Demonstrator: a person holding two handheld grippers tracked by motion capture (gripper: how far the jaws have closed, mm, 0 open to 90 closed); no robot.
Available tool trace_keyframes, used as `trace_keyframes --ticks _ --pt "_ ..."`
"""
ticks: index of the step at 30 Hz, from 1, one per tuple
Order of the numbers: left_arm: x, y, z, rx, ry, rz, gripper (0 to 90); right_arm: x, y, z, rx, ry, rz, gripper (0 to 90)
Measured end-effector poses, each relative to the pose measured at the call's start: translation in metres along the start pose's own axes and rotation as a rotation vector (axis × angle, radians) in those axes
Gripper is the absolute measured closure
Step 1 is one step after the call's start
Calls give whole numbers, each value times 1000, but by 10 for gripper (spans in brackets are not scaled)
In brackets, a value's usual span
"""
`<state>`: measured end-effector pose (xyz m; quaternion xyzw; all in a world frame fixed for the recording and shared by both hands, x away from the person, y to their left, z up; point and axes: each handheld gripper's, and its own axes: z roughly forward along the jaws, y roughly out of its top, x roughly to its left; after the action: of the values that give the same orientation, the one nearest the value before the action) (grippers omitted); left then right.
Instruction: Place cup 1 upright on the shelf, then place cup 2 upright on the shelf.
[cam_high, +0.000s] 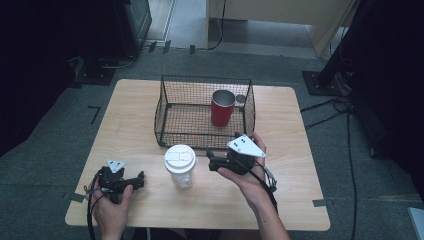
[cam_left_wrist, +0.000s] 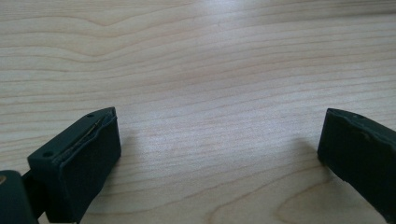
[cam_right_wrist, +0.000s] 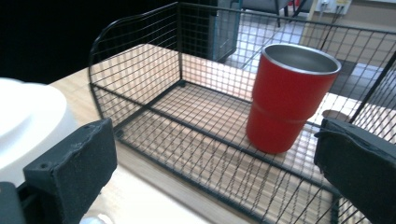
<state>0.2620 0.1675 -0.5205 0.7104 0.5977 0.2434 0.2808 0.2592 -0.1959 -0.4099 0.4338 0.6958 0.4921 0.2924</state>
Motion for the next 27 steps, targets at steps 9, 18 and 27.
trace_keyframes --ticks 9,18,27 --pt "0 0 0 -1 0 0 1 16 -15 -11 6 41 -6 0" --pt "0 0 0 -1 1 0 1 26 -27 -13 13 63 -2 0" --pt "0 0 0 -1 1 -1 1 40 -34 -21 12 109 -12 0"
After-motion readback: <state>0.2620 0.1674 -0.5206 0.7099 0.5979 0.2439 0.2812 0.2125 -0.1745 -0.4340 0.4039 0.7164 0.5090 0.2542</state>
